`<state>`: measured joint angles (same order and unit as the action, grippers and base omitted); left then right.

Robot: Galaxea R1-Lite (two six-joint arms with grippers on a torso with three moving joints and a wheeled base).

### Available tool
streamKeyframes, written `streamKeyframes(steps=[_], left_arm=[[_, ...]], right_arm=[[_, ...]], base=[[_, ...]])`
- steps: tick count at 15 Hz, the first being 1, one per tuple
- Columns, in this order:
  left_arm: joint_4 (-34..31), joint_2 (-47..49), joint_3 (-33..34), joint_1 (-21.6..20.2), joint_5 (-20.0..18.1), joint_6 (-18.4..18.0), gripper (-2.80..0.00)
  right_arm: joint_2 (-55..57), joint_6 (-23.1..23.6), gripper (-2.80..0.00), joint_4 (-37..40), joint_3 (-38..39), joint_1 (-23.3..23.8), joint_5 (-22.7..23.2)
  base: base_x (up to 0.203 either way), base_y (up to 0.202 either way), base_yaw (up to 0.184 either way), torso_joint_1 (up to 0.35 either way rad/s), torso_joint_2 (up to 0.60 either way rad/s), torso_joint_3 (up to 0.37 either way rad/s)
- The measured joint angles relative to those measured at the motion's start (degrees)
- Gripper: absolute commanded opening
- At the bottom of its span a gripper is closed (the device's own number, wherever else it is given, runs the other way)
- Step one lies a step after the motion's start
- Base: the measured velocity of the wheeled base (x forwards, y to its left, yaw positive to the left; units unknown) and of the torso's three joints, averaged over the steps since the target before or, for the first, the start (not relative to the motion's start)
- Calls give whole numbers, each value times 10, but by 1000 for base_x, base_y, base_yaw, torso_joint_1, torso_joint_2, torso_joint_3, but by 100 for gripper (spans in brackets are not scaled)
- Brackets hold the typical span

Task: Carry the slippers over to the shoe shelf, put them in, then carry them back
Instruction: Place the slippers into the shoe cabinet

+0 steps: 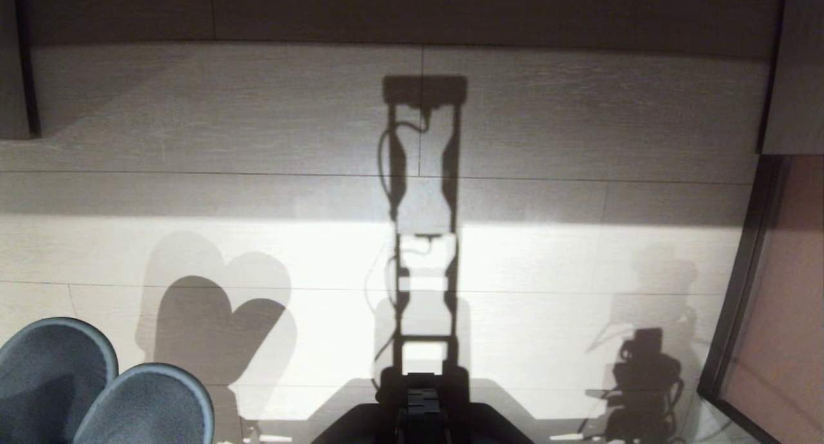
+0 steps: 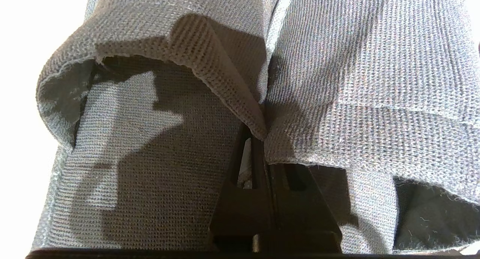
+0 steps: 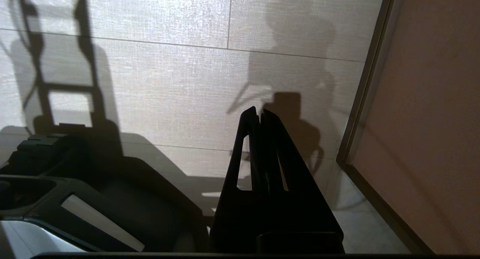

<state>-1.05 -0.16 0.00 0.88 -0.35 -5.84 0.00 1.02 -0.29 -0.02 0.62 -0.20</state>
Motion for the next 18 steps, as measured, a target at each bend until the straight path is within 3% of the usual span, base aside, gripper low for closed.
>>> streamKeyframes(steps=[6, 10, 18], left_arm=[[0, 0, 0, 0, 1, 0, -280], [3, 0, 0, 0, 9, 51, -280], [3, 0, 0, -1, 7, 36, -280]], right_arm=[[0, 0, -280, 0, 0, 0, 0], [0, 0, -280, 0, 0, 0, 0], [0, 0, -280, 0, 0, 0, 0]], base=[[0, 0, 0, 0, 0, 0], [0, 0, 0, 1, 1, 49], [0, 0, 0, 3, 2, 190]])
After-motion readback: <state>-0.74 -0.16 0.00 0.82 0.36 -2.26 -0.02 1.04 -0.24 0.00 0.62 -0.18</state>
